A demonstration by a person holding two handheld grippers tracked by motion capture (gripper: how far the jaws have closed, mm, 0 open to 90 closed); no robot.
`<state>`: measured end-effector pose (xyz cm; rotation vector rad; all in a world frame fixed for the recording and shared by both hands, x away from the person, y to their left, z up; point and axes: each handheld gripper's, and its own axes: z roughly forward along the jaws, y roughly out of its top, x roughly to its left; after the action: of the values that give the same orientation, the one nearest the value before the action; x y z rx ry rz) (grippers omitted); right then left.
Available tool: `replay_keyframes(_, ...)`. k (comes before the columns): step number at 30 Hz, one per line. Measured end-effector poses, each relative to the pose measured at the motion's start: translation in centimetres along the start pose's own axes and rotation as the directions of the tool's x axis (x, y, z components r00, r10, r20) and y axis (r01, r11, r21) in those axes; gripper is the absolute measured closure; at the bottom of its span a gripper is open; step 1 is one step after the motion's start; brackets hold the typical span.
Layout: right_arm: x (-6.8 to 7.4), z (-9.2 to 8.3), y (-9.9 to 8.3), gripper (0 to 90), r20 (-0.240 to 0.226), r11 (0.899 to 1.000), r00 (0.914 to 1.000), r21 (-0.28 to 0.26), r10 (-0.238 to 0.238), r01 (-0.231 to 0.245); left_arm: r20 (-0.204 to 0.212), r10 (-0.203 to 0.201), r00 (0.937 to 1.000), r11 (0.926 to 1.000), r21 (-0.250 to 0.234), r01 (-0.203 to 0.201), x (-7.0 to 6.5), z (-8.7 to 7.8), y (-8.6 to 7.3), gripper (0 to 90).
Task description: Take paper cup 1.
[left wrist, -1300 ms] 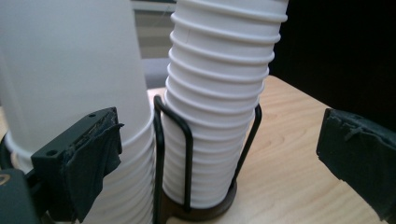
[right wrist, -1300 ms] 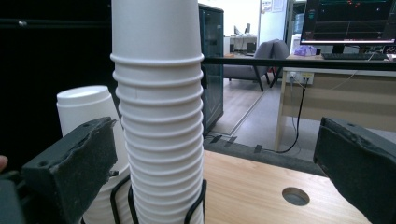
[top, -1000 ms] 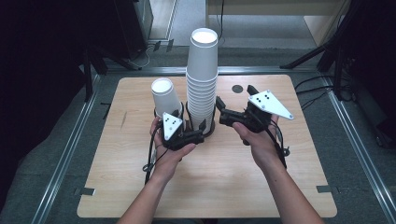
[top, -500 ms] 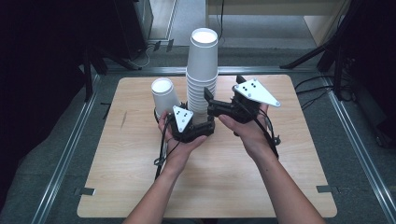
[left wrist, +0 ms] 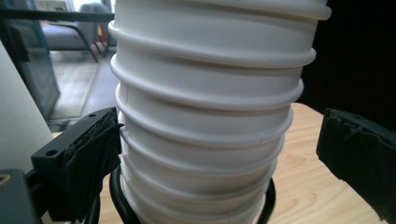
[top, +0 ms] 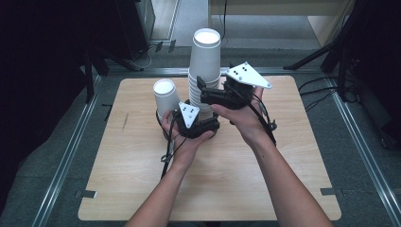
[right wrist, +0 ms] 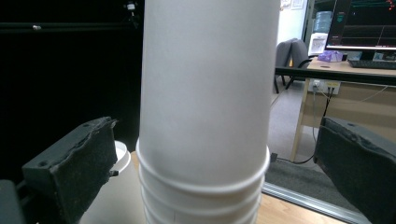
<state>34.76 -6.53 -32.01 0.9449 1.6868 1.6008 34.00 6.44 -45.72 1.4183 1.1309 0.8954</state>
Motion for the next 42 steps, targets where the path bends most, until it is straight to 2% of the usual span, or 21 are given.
replay_keyframes(4, 0.0, 1.3, 0.3, 0.0, 0.016, 1.0, 0.9998, 0.011, 0.011, -0.012, -0.009, -0.029, 0.9995, 0.9996, 0.003, 0.029, 0.1, 0.3, 0.2, 0.2)
replay_keyframes(8, 0.0, 1.9, 0.5, 0.0, 0.019, 0.999, 0.9995, 0.021, 0.024, -0.025, -0.025, -0.015, 0.9996, 0.9998, 0.01, 0.016, -0.1, 0.5, 0.3, 0.2)
replay_keyframes(10, 0.1, 2.5, 0.5, 0.0, 0.027, 0.999, 0.9991, 0.031, 0.033, -0.033, -0.023, -0.028, 0.9993, 0.9995, 0.012, 0.028, 0.0, 0.6, 0.5, 0.2)
replay_keyframes(12, 0.1, 2.8, 0.5, 0.2, 0.026, 0.999, 0.9988, 0.024, 0.04, -0.041, -0.027, -0.023, 0.9994, 0.9996, 0.014, 0.024, 0.0, 0.6, 0.6, 0.2)
replay_keyframes(18, 0.0, 3.6, 0.4, 1.9, 0.013, 0.999, 0.9994, 0.031, 0.033, -0.033, -0.048, -0.021, 0.9986, 0.9992, 0.032, 0.023, -0.2, 1.2, 0.6, 0.2)
replay_keyframes(19, 0.1, 3.7, 0.4, 2.9, 0.01, 0.998, 0.9991, 0.035, 0.042, -0.042, -0.054, -0.03, 0.9981, 0.9989, 0.035, 0.032, -0.2, 1.2, 0.6, 0.2)
replay_keyframes(21, 0.0, 3.9, 0.5, 5.7, -0.001, 0.998, 0.9983, 0.034, 0.058, -0.058, -0.067, -0.012, 0.9977, 0.9994, 0.033, 0.014, -0.5, 1.2, 0.6, 0.2)
replay_keyframes(23, 0.0, 4.1, 0.5, 8.2, -0.004, 0.998, 0.9981, 0.033, 0.061, -0.061, -0.072, -0.01, 0.9974, 0.9992, 0.039, 0.013, -0.5, 1.3, 0.5, 0.2)
replay_keyframes(25, 0.1, 4.1, 0.5, 11.4, -0.012, 0.998, 0.9986, 0.024, 0.052, -0.052, -0.076, -0.018, 0.997, 0.9988, 0.044, 0.022, -0.4, 1.4, 0.5, 0.2)
replay_keyframes(29, 0.2, 4.1, 0.5, 12.0, -0.005, 0.999, 0.9993, 0.016, 0.036, -0.036, -0.071, -0.028, 0.9971, 0.9983, 0.049, 0.031, -0.2, 1.4, 0.5, 0.2)
replay_keyframes(33, 0.3, 4.1, 0.5, 12.0, -0.001, 1.0, 0.9997, 0.011, 0.025, -0.025, -0.068, -0.014, 0.9976, 0.9989, 0.043, 0.017, -0.3, 1.3, 0.5, 2.2)
replay_keyframes(37, 0.4, 4.0, 0.6, 12.2, 0.005, 1.0, 0.9999, 0.006, 0.01, -0.01, -0.064, -0.029, 0.9975, 0.9987, 0.041, 0.032, -0.2, 1.3, 0.6, 2.7)
replay_keyframes(42, 0.4, 4.0, 1.0, 13.1, 0.007, 1.0, 0.9999, 0.001, 0.012, -0.012, -0.063, -0.033, 0.9975, 0.9985, 0.041, 0.035, -0.2, 1.3, 0.6, 2.9)
